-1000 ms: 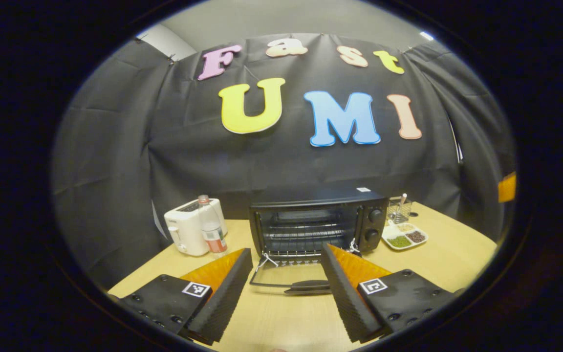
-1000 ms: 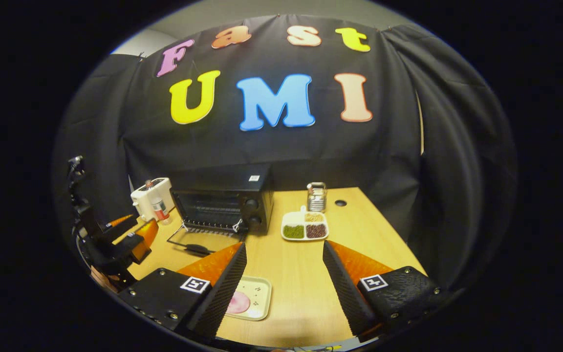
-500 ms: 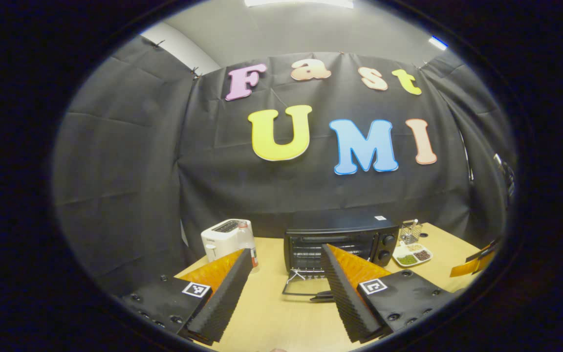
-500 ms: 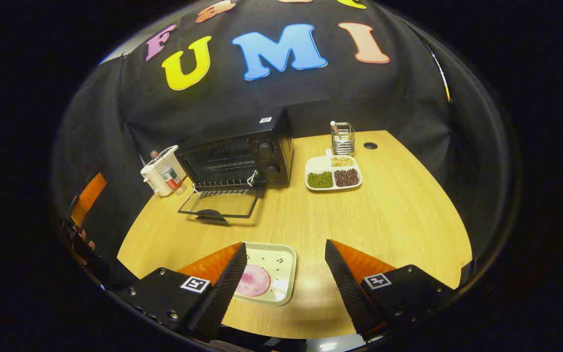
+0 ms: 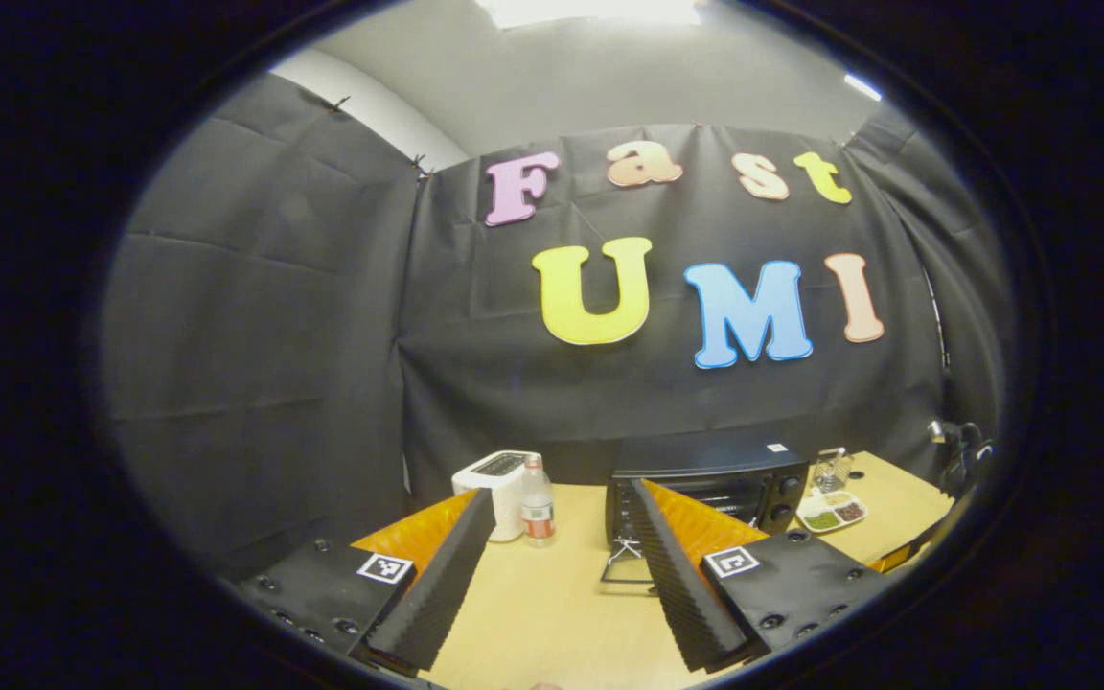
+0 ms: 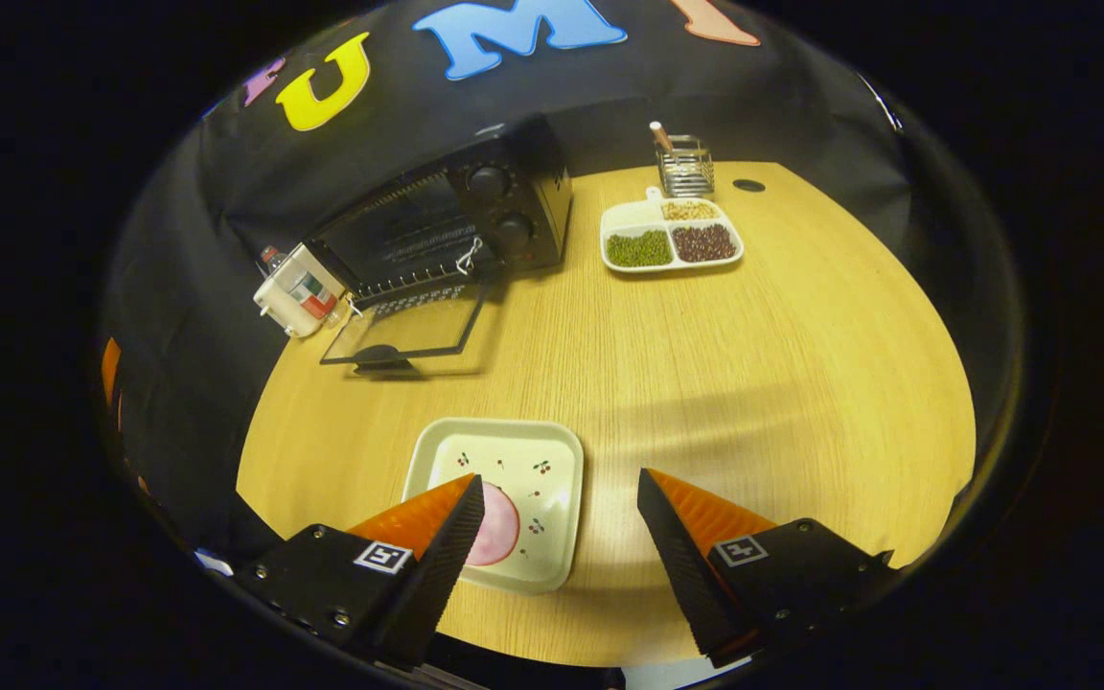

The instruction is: Open the electric oven with the left hand, put the food in, and close the electric oven.

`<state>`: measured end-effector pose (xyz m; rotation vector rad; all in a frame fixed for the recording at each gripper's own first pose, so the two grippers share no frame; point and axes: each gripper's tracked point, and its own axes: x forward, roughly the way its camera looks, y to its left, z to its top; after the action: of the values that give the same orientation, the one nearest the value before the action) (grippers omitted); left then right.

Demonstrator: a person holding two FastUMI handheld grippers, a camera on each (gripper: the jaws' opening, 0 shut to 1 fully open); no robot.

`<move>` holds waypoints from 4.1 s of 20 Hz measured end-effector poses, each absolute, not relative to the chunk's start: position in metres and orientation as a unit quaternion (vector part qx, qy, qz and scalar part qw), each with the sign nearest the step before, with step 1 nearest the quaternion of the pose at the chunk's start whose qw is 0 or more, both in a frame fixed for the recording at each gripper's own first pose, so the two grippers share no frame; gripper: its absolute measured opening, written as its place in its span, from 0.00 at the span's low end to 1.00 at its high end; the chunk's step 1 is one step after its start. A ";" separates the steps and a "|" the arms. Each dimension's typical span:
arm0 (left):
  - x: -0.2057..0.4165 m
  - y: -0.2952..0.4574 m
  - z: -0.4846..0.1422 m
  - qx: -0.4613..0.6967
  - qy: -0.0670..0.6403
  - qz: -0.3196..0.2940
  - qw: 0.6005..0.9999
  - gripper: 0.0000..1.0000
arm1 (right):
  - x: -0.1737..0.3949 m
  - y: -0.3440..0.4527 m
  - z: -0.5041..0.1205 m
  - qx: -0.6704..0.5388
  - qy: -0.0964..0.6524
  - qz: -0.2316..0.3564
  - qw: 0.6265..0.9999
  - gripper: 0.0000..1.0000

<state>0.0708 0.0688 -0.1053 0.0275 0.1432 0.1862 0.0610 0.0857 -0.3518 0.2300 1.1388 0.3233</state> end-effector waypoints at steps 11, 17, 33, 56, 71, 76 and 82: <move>0.072 0.091 -0.114 0.016 0.083 0.114 0.990 0.94 | 0.051 0.096 -0.387 0.105 0.585 0.147 0.791 0.74; 0.079 0.091 -0.114 0.013 0.083 0.111 0.990 0.95 | 0.047 0.088 -0.396 0.068 0.619 0.137 0.770 0.18; 0.083 0.090 -0.118 -0.003 0.082 0.105 0.991 0.99 | 0.041 0.116 -0.372 0.234 0.634 0.150 0.722 0.00; 0.097 0.098 -0.119 0.004 0.083 0.088 0.993 0.99 | 0.107 0.198 -0.285 0.446 0.525 0.155 0.708 0.00; 0.131 0.142 -0.139 0.021 0.106 0.084 0.991 0.90 | 0.220 0.272 -0.294 0.587 0.402 0.045 0.701 0.00; 0.152 0.159 -0.140 0.016 0.109 0.076 0.991 0.99 | 0.247 0.297 -0.304 0.626 0.360 -0.004 0.692 0.00; 0.156 0.189 -0.142 0.039 0.111 0.082 0.990 0.99 | 0.282 0.304 -0.319 0.653 0.305 -0.064 0.690 0.00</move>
<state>0.1564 0.1886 -0.1416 0.0790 0.2234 0.1652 0.2824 0.3044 -0.3192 1.4610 0.6810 -0.1442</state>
